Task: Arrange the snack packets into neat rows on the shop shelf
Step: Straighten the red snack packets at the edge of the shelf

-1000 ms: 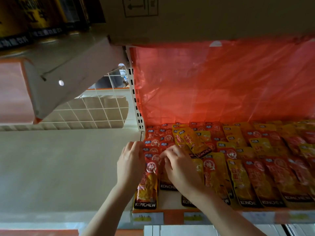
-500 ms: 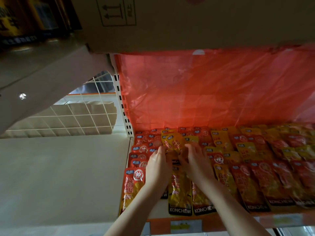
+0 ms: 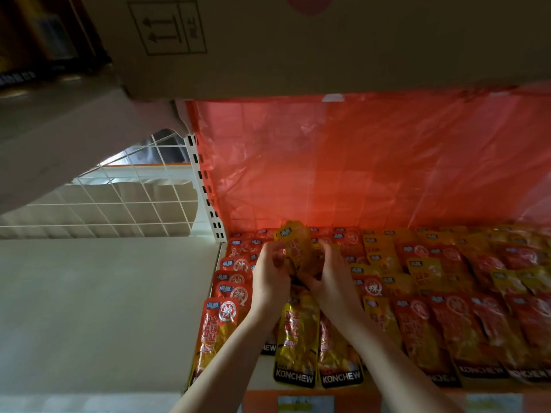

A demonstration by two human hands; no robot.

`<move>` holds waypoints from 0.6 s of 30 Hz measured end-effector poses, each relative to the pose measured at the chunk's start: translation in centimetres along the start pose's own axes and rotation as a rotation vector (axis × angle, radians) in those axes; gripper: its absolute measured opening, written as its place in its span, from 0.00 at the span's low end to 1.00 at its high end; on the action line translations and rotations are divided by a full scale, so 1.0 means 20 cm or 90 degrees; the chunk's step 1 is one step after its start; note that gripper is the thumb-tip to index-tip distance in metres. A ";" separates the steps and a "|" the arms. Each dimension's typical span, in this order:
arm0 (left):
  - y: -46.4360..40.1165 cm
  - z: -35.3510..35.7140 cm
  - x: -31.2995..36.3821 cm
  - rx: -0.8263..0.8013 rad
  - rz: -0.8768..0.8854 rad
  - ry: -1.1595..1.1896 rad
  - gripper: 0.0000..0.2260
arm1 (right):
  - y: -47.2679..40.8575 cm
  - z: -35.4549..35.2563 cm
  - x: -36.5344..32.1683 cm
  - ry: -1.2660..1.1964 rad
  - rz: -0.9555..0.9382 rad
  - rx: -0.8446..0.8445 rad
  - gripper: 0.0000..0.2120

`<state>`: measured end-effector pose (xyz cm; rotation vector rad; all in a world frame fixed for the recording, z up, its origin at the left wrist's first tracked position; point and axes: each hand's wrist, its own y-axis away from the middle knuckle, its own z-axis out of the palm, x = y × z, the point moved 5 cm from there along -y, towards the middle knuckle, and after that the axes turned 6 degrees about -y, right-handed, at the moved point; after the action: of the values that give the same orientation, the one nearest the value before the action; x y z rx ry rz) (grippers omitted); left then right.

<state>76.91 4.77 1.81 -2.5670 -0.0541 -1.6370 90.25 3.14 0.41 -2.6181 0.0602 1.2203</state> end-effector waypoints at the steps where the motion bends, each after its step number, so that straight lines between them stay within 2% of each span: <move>1: 0.00 0.00 0.02 0.000 0.018 0.010 0.20 | -0.01 -0.01 0.00 -0.061 0.019 0.002 0.39; 4: 0.00 -0.02 0.07 0.003 0.065 0.071 0.20 | -0.03 -0.07 -0.02 -0.282 0.079 0.001 0.44; 5: 0.01 -0.03 0.08 -0.006 0.076 0.100 0.19 | -0.03 -0.09 -0.04 -0.349 0.088 -0.004 0.40; 7: 0.03 -0.03 0.12 -0.045 0.100 0.151 0.16 | -0.03 -0.14 -0.05 -0.444 0.077 -0.027 0.23; 8: 0.04 -0.02 0.13 -0.068 0.104 0.163 0.16 | -0.03 -0.15 -0.05 -0.493 0.081 -0.041 0.18; 10: 0.05 -0.02 0.15 -0.108 0.101 0.131 0.14 | -0.01 -0.16 -0.01 -0.551 0.136 -0.043 0.20; 12: 0.06 -0.01 0.12 -0.139 0.089 0.015 0.10 | 0.01 -0.21 0.04 -0.489 0.161 0.007 0.25; 15: 0.10 -0.01 0.02 -0.141 0.077 -0.223 0.16 | 0.04 -0.29 0.10 -0.297 0.127 0.092 0.30; 18: 0.17 -0.02 -0.02 -0.150 0.102 -0.351 0.19 | 0.06 -0.36 0.12 -0.164 0.086 0.135 0.29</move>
<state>76.70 1.44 1.28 -3.0255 0.3128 -0.8918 96.98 0.36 2.73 -2.2895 0.3048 1.4972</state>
